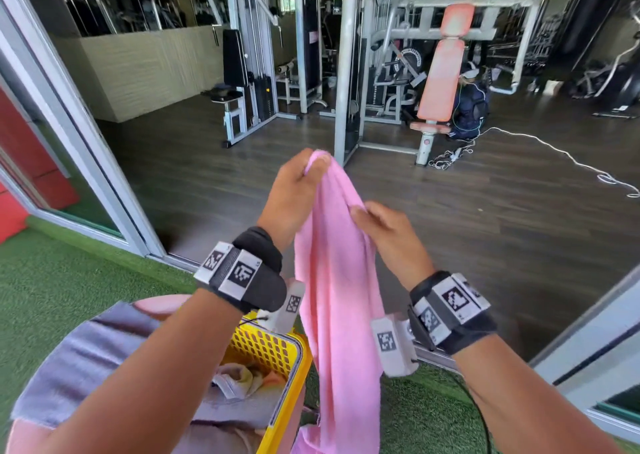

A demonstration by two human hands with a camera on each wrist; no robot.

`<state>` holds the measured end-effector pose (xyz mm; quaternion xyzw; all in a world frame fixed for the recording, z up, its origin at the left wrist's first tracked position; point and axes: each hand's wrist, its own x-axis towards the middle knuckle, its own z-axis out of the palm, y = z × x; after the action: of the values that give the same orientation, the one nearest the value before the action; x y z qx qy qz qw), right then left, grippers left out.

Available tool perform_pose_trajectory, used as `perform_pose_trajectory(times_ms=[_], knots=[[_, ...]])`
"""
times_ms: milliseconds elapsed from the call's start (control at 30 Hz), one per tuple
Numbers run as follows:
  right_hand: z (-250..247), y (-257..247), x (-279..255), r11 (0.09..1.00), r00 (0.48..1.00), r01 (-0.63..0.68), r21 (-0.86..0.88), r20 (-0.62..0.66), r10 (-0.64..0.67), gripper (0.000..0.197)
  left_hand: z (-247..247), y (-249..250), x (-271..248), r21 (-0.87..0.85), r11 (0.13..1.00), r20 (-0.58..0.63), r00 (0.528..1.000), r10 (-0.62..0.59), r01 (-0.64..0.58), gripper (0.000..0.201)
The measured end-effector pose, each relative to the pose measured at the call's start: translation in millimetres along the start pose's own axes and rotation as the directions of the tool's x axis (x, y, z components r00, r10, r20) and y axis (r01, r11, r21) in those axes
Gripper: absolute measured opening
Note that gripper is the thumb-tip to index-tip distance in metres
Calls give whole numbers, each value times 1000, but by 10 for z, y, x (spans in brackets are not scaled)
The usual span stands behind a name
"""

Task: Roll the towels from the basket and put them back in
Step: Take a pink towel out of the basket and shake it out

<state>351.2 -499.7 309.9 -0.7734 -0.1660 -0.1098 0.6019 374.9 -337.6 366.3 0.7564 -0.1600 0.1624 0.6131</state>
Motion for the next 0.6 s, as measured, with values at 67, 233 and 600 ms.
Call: perform_pose_trajectory(times_ms=[67,233,600], knots=[[51,130,-131,999,999,-33,-19,-8,33,37,-78,51,109,37,999,-49,999,17,-15,24],[58,115,-157,999,994,-33,9,-104,33,45,-108,43,169,81,997,-63,998,11,-6,29],[37,85,-155,994,990,-9,105,-139,23,34,-162,17,162,20,998,-86,995,-58,60,30]])
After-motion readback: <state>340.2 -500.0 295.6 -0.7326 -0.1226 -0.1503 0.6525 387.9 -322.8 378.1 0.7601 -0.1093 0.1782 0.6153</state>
